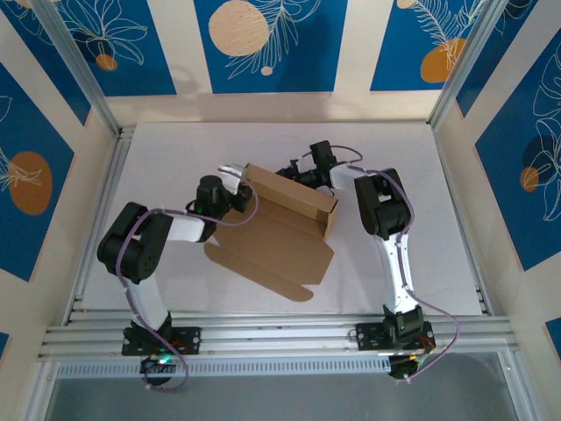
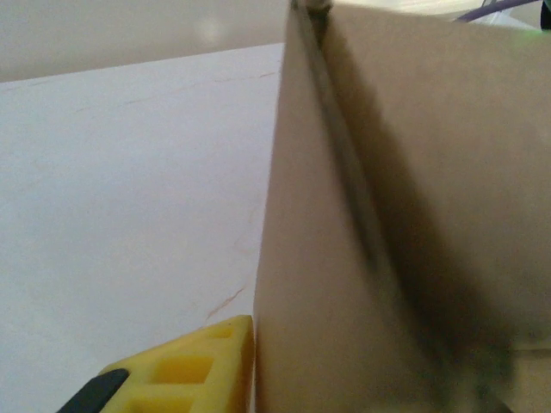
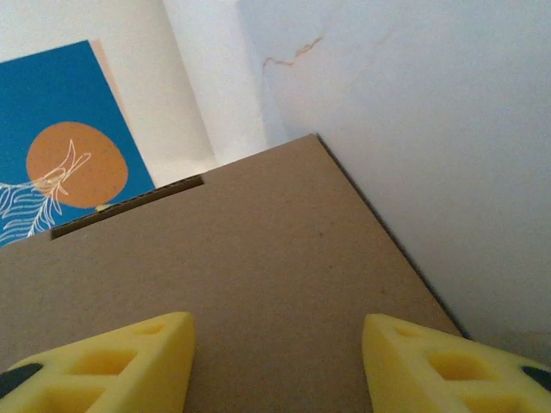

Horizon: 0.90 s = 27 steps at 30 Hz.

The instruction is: Fold the paper box

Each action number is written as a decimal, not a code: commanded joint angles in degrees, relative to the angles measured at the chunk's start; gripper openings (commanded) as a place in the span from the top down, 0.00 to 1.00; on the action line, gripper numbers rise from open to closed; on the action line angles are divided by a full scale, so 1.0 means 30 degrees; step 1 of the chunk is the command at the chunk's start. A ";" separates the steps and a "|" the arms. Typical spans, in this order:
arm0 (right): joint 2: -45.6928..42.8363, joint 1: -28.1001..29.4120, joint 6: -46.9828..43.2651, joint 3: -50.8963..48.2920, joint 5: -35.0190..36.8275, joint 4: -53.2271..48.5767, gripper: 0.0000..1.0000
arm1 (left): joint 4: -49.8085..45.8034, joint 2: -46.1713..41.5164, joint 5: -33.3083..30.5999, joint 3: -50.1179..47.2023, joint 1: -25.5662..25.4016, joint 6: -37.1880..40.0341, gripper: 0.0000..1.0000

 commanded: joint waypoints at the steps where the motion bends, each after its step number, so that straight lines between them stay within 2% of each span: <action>1: -0.0495 0.0286 0.0194 0.0243 -0.1036 0.0140 0.45 | -0.0577 0.0308 0.0395 0.1050 0.0006 0.0336 0.76; 5: 0.0166 0.0488 -0.0089 0.0975 -0.1549 -0.0126 0.45 | -0.0764 0.0637 0.1130 0.1699 0.0040 0.0480 0.65; 6: 0.0343 0.0468 -0.0150 0.1154 -0.1616 -0.0281 0.45 | -0.0900 0.0649 0.1161 0.1853 0.0043 0.0522 0.66; 9: 0.0679 0.0418 -0.0016 0.1589 -0.1652 -0.0309 0.45 | -0.1219 0.0697 0.1446 0.2188 0.0091 0.0740 0.80; 15: 0.0789 0.0358 0.0023 0.1843 -0.1471 -0.0420 0.45 | -0.1316 0.0437 0.1601 0.1860 0.0182 0.1036 0.80; 22: 0.0994 0.0576 0.0106 0.2105 -0.1729 -0.0331 0.45 | -0.1595 0.0816 0.2047 0.2275 0.0227 0.0791 0.75; 24: 0.1067 0.0749 0.0127 0.2270 -0.1856 -0.0346 0.45 | -0.2020 0.0902 0.2117 0.2609 0.0248 0.0818 0.79; 27: 0.1097 0.0946 0.0351 0.2381 -0.1882 -0.0152 0.45 | -0.2838 0.0989 0.2291 0.3010 0.0241 0.1093 0.91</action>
